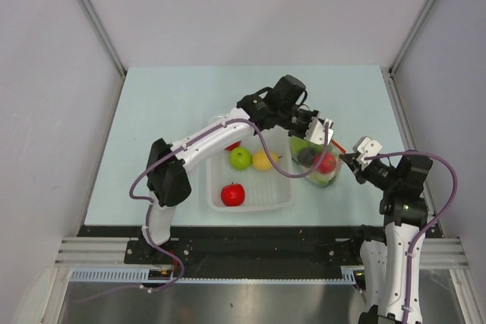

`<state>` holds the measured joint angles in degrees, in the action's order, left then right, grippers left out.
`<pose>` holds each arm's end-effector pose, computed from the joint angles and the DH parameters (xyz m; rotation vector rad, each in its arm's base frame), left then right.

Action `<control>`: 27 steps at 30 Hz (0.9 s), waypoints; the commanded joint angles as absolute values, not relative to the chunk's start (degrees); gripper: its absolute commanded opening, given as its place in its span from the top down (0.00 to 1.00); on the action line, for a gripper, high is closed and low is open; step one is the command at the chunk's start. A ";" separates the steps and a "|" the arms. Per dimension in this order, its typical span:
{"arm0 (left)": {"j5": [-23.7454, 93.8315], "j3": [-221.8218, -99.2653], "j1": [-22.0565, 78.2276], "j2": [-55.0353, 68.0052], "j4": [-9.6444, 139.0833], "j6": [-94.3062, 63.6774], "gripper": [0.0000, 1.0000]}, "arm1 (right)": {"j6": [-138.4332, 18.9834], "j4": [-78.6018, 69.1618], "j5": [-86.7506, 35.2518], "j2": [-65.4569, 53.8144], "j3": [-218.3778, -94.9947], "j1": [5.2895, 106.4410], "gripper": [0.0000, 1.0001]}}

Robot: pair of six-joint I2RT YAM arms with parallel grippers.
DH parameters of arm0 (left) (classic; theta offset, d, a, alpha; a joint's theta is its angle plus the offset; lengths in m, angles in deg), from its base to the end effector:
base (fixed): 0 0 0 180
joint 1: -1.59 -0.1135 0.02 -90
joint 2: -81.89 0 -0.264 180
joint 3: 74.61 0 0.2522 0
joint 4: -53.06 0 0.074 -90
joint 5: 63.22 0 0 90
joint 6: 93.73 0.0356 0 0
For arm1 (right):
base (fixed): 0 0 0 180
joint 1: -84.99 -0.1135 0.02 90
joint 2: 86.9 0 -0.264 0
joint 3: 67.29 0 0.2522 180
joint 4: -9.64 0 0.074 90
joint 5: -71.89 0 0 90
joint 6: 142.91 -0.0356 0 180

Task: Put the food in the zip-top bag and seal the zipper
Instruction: Zip the zipper food storage bag at the center of the board.

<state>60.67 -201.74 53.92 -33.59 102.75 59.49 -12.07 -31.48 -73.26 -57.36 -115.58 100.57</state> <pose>0.2667 -0.3779 0.3389 1.9741 0.8699 -0.5485 0.1199 -0.0031 0.2888 -0.9496 1.5251 0.2435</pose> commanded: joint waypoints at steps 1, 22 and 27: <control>54.65 -203.60 48.79 -33.33 102.94 64.12 0.91 | -11.25 -31.02 -74.09 -58.34 -116.03 101.86 1.00; 50.51 -208.16 36.39 -38.16 97.06 61.66 0.91 | -11.60 -31.02 -74.27 -59.04 -116.47 107.57 1.00; 51.39 -209.05 35.86 -38.70 95.40 58.94 0.91 | -13.17 -29.62 -74.10 -57.64 -116.74 108.72 1.00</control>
<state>56.45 -205.39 39.76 -39.10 100.91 61.06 -12.16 -31.63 -74.25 -57.89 -115.58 107.21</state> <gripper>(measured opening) 0.120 0.008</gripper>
